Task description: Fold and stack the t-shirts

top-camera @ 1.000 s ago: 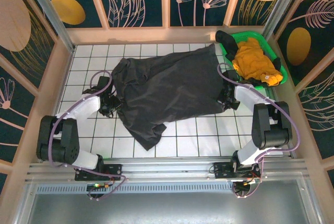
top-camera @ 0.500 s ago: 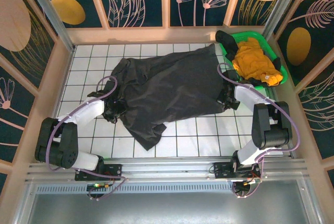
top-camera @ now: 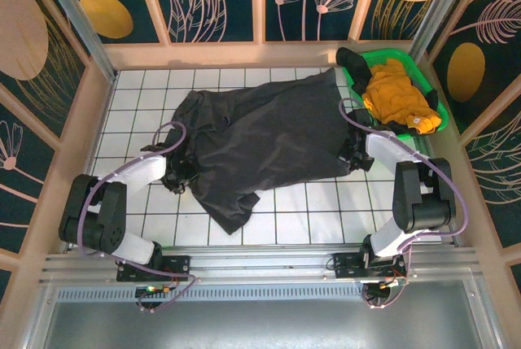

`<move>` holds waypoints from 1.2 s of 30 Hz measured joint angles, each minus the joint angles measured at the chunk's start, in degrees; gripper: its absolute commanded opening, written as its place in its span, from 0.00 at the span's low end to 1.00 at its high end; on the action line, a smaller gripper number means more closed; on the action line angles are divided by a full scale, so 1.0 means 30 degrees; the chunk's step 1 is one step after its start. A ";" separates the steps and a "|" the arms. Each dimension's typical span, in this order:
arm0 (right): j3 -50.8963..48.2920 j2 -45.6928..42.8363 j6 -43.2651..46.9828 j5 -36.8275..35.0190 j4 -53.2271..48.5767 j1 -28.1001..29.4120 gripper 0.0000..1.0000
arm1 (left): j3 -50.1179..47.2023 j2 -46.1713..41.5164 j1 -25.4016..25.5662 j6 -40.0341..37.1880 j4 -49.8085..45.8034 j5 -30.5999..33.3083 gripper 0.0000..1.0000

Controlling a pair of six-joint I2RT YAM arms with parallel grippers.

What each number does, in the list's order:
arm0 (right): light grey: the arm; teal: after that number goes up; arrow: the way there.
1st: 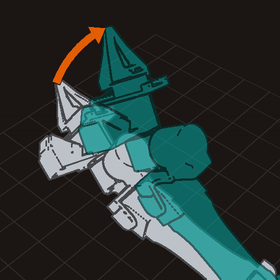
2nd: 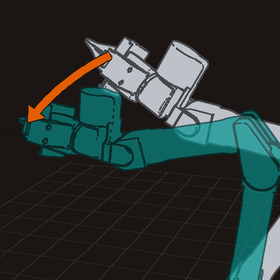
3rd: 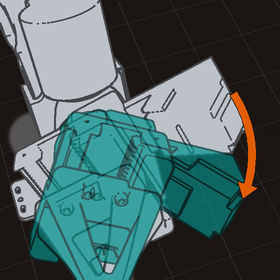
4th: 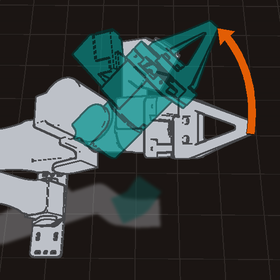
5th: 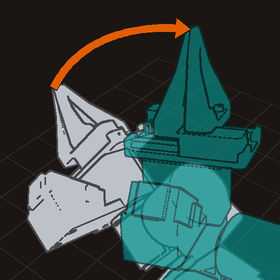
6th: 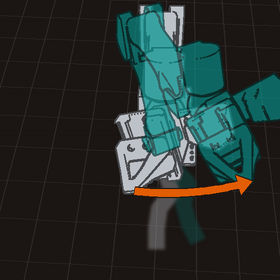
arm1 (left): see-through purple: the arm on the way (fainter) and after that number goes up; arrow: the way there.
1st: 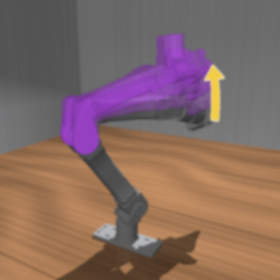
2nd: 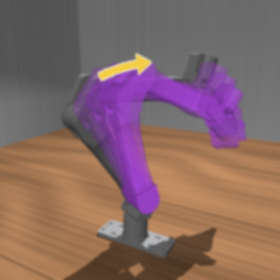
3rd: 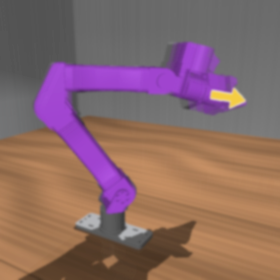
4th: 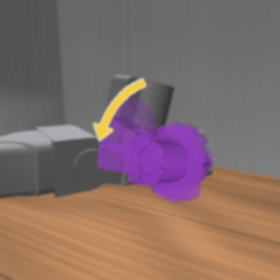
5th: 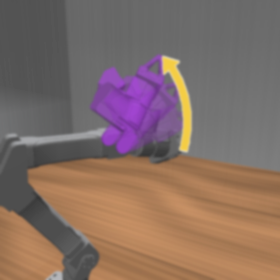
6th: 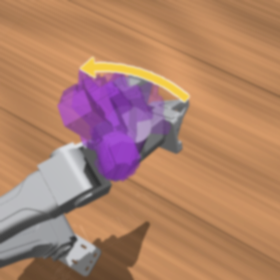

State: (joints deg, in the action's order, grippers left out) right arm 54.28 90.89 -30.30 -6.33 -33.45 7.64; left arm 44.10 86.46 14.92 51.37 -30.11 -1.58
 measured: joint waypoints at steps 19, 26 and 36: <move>-0.0051 -0.1887 0.0146 0.1275 0.0510 0.0007 0.00 | 0.2149 0.0219 -0.0022 0.0525 0.0583 0.0146 0.00; 0.5435 -0.2681 0.0342 0.2426 0.1362 -0.0022 0.00 | 0.9326 -0.1851 -0.1770 0.0845 -0.0022 0.1188 0.00; 1.1533 -0.4299 0.0357 0.2732 0.4517 -0.0510 0.00 | 1.6713 -0.3490 -0.2871 0.0816 -0.0503 0.3184 0.00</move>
State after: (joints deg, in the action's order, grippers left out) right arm 88.88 78.00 -29.23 1.87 -19.90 6.11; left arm 94.24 75.99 6.31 53.82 -31.62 7.97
